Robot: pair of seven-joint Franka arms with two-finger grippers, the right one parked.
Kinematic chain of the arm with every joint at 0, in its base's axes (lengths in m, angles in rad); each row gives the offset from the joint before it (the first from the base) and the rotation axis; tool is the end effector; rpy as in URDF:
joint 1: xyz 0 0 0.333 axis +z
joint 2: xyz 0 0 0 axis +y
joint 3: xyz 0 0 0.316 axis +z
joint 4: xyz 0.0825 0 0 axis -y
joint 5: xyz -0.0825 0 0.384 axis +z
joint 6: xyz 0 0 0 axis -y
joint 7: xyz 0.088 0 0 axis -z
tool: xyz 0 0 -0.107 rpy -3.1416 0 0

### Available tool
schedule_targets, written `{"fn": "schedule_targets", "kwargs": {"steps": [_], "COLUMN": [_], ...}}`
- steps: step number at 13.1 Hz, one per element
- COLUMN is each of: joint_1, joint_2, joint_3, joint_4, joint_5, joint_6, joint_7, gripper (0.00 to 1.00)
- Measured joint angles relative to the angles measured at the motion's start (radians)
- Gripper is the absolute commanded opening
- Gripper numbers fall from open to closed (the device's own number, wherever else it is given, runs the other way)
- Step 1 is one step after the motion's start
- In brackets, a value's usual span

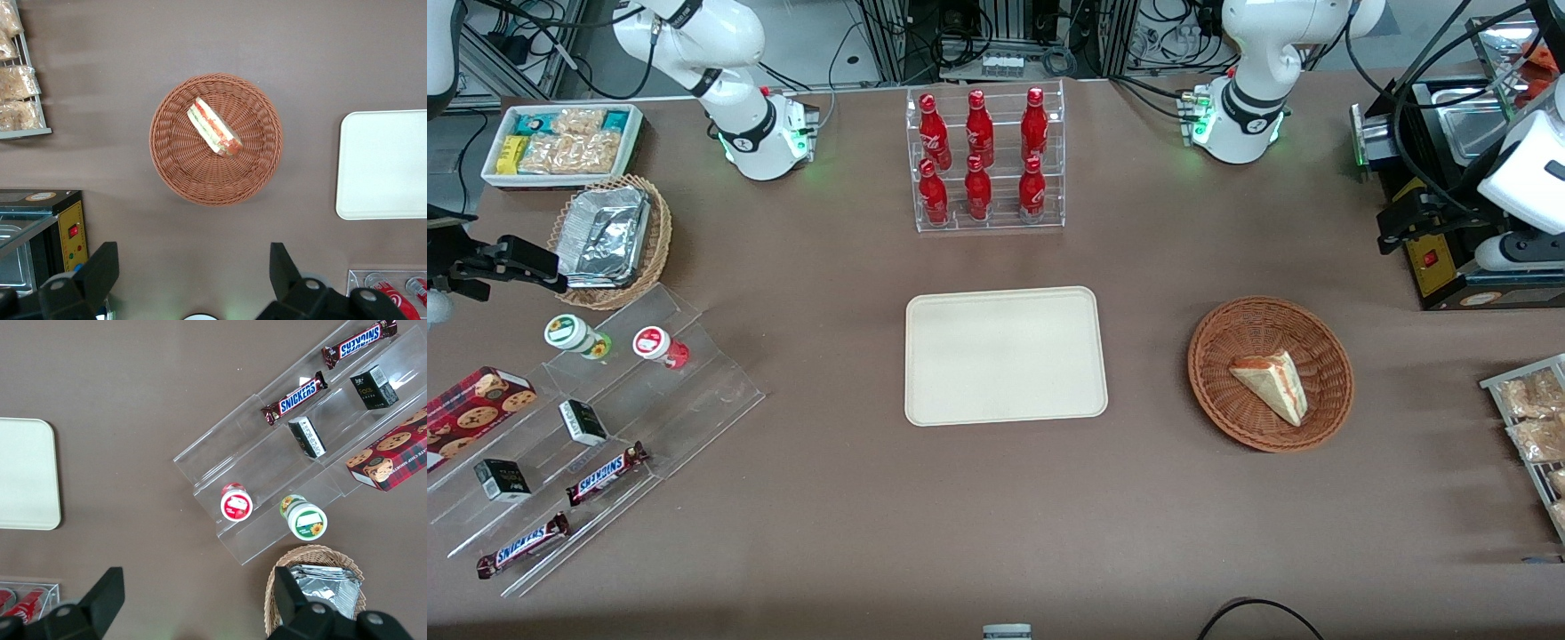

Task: Place sandwich from basket to tray
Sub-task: 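Move the left gripper down over the wrapped sandwich in the wicker basket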

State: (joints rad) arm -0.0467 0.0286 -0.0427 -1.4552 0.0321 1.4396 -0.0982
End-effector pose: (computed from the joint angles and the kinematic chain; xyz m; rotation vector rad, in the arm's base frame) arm 0.5482 -0.0450 0.6514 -3.1062 -0.0191 0.0639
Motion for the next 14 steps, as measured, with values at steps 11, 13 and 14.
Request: {"fn": "schedule_targets", "kwargs": {"steps": [11,13,14], "joint_1": [0.040,0.040,0.040], "joint_2": [0.023,0.026,0.026], "joint_3": [0.000,-0.001,-0.002], "joint_4": [-0.176,-0.279,-0.334], "joint_5": [0.003,0.003,0.003], "joint_6": [0.165,0.290,0.356], "joint_7": [-0.017,-0.078,-0.107], "gripper": [1.00,1.00,1.00]}}
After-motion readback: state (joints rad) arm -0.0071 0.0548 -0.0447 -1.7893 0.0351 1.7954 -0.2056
